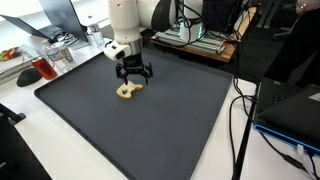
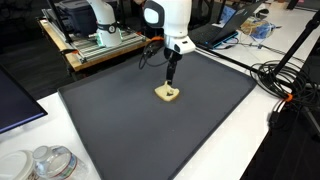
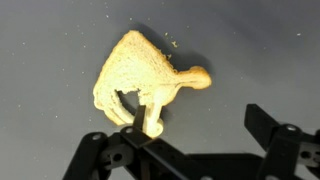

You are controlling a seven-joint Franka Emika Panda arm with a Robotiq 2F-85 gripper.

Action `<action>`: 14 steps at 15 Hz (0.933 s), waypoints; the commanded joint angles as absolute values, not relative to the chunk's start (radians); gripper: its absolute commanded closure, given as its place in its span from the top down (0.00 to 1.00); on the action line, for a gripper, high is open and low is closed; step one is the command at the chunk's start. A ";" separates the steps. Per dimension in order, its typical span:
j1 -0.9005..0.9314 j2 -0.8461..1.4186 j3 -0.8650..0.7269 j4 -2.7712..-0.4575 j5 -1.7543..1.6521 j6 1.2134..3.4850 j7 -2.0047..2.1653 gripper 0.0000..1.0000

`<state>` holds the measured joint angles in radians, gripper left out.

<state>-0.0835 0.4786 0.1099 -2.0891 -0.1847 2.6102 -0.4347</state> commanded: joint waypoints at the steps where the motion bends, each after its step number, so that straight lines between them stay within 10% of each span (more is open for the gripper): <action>1: -0.077 0.439 0.116 -2.087 -0.146 2.538 -0.426 1.00; 14: 0.152 0.463 -0.022 -1.833 -0.348 2.293 0.051 1.00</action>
